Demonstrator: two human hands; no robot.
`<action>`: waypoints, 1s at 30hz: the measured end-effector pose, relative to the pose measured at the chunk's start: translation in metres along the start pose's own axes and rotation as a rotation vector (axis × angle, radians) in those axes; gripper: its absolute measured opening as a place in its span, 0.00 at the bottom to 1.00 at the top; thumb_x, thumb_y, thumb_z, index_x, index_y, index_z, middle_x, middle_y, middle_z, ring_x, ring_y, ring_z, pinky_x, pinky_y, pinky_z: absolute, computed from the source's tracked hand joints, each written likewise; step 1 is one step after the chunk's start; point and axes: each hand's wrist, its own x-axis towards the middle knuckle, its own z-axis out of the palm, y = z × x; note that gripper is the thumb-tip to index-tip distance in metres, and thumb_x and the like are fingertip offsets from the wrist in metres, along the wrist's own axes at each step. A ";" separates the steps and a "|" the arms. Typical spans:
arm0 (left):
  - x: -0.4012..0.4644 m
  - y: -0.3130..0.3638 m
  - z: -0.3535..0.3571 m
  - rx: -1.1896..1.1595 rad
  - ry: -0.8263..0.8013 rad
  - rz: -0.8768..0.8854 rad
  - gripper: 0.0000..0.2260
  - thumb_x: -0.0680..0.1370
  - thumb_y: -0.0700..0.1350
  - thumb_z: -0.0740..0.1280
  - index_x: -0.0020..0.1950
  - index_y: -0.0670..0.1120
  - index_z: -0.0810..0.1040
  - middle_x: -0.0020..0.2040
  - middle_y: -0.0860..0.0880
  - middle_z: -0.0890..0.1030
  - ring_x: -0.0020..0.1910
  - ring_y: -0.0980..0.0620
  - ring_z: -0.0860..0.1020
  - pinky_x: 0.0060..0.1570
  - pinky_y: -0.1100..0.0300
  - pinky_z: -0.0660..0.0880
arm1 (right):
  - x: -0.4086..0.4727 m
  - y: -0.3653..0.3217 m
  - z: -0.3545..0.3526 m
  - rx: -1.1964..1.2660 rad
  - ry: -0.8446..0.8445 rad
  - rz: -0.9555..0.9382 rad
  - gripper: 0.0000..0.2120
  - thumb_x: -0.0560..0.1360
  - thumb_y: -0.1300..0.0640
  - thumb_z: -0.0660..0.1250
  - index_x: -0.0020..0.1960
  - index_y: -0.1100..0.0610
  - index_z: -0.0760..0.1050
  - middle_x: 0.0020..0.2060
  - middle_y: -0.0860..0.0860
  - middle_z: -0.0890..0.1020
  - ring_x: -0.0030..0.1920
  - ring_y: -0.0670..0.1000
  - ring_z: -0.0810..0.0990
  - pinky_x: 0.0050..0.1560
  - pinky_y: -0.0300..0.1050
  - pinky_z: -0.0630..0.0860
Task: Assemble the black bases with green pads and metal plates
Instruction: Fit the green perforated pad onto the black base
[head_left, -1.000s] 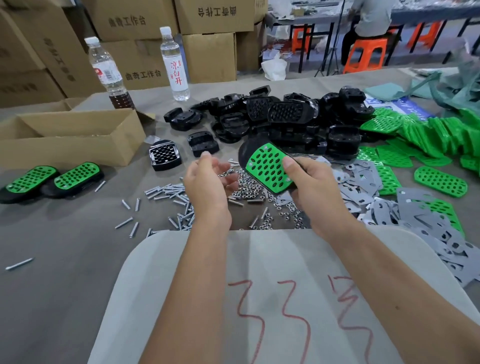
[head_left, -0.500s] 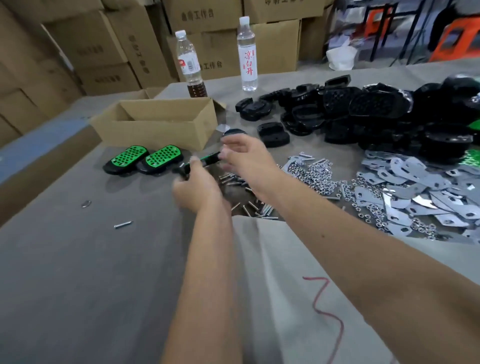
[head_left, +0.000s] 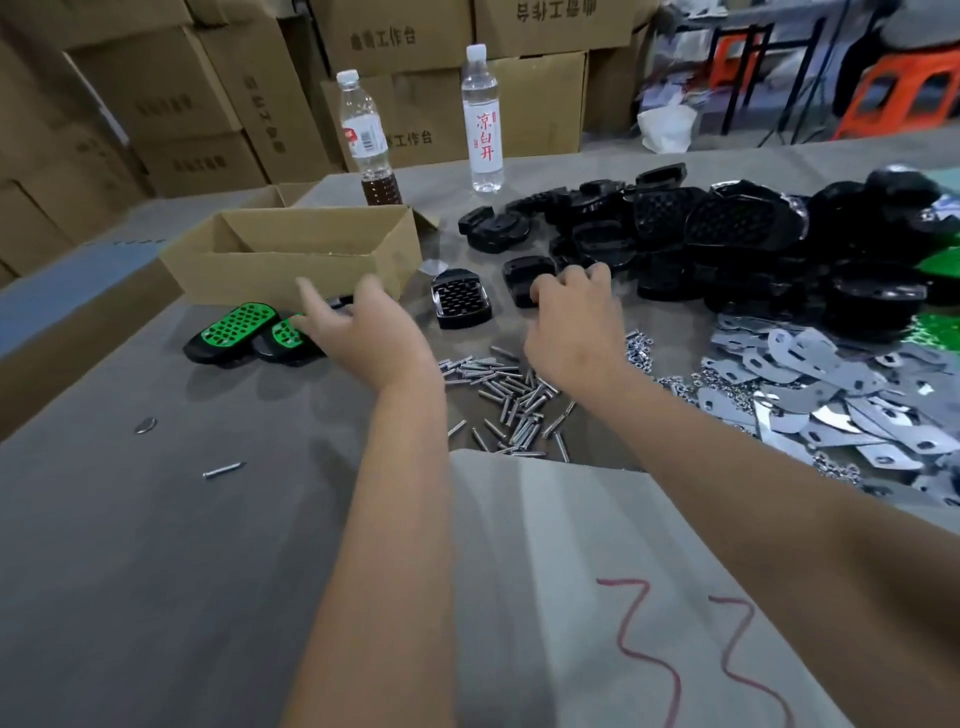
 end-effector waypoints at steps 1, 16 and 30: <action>-0.003 -0.002 0.006 0.038 -0.044 0.033 0.31 0.78 0.34 0.65 0.82 0.46 0.65 0.84 0.46 0.56 0.78 0.50 0.65 0.62 0.73 0.65 | 0.005 0.005 -0.001 0.011 -0.045 0.009 0.20 0.79 0.56 0.67 0.70 0.54 0.73 0.68 0.56 0.74 0.71 0.60 0.64 0.65 0.58 0.71; -0.008 -0.036 0.048 0.617 -0.204 -0.237 0.18 0.77 0.41 0.67 0.67 0.39 0.74 0.62 0.41 0.81 0.56 0.40 0.81 0.57 0.47 0.80 | 0.010 -0.015 -0.004 0.942 -0.226 -0.040 0.29 0.75 0.68 0.68 0.75 0.54 0.72 0.63 0.52 0.83 0.66 0.54 0.79 0.71 0.54 0.73; -0.203 -0.067 0.079 0.430 -0.843 -0.680 0.12 0.79 0.43 0.70 0.61 0.47 0.75 0.61 0.41 0.81 0.59 0.38 0.81 0.61 0.36 0.78 | -0.103 0.166 -0.099 0.648 0.309 0.334 0.15 0.70 0.67 0.61 0.37 0.53 0.83 0.30 0.47 0.83 0.30 0.42 0.78 0.32 0.38 0.72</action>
